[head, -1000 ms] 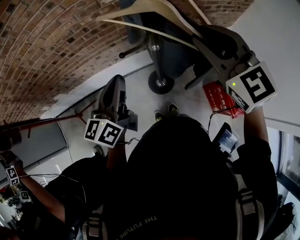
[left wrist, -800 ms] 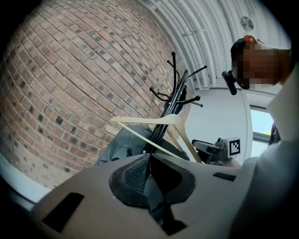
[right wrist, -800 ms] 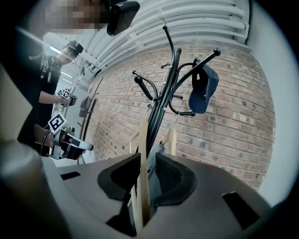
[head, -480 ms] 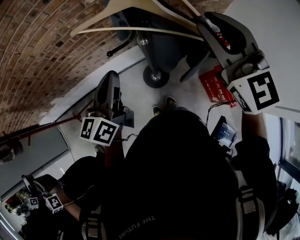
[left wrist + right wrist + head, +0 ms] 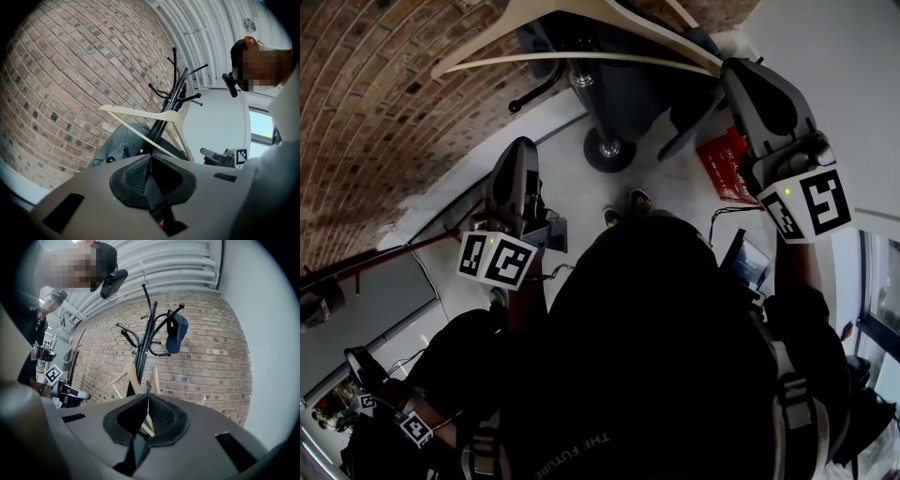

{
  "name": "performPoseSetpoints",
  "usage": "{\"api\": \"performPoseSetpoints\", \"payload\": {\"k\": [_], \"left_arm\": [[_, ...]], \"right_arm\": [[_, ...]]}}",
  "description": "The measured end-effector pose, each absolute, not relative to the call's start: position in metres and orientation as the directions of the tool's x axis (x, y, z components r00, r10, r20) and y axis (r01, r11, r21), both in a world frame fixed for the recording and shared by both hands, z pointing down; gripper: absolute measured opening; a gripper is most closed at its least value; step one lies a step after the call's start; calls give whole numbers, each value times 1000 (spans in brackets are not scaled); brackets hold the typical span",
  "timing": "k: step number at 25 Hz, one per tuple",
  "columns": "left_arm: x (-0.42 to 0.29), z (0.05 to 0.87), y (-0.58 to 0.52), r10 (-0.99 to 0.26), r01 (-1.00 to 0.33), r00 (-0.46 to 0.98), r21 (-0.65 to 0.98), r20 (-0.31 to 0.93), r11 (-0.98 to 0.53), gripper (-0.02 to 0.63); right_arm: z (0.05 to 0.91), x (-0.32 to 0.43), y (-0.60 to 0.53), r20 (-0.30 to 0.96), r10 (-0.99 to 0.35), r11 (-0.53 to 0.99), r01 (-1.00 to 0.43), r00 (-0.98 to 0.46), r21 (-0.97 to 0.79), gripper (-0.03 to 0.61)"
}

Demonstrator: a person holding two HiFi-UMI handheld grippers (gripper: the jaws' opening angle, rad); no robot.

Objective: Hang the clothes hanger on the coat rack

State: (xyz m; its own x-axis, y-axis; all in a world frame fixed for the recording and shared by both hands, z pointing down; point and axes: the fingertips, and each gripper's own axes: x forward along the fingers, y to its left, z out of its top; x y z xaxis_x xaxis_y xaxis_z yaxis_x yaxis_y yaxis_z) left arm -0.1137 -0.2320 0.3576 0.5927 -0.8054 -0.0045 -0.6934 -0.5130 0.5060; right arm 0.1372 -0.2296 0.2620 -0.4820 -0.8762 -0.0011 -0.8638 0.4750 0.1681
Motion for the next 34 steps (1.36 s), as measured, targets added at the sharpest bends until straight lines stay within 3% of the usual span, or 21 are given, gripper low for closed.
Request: {"api": "performPoseSetpoints", "payload": {"k": [34], "left_arm": [[-120, 353, -229, -819, -711, 573, 494, -4, -500, 25]], "right_arm": [[274, 120, -237, 40, -843, 535, -827, -537, 175, 20]]}}
